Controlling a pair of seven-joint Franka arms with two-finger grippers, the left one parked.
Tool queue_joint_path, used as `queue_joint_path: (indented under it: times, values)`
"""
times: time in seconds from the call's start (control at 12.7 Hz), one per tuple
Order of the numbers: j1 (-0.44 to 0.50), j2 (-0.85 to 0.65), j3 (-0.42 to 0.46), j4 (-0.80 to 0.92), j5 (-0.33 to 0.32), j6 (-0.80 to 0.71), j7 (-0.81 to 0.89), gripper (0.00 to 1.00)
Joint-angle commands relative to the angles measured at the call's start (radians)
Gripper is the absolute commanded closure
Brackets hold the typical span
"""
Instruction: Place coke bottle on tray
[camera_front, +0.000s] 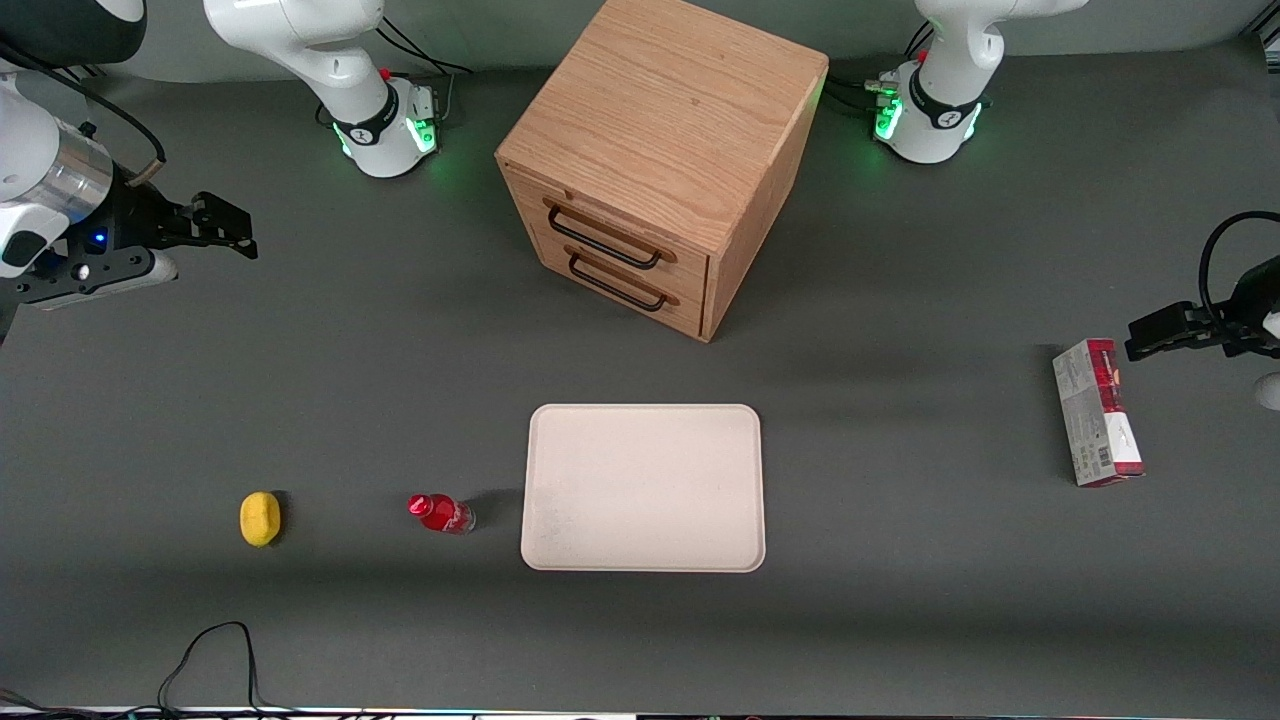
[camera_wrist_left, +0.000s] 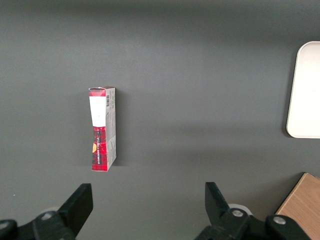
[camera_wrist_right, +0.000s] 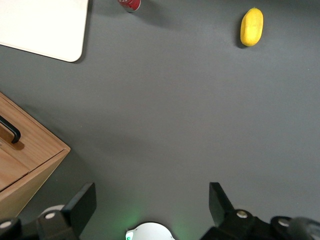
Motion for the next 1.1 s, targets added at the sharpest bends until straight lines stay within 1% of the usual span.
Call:
queue_joint_path:
  times: [0.0,0.79,1.02]
  values:
    - [0.025,0.013,-0.034,0.029,0.023,-0.027,-0.009,0.00]
    - [0.030,0.015,-0.031,0.038,0.023,-0.040,-0.012,0.00]
    - [0.034,0.042,-0.029,0.084,0.023,-0.052,-0.011,0.00]
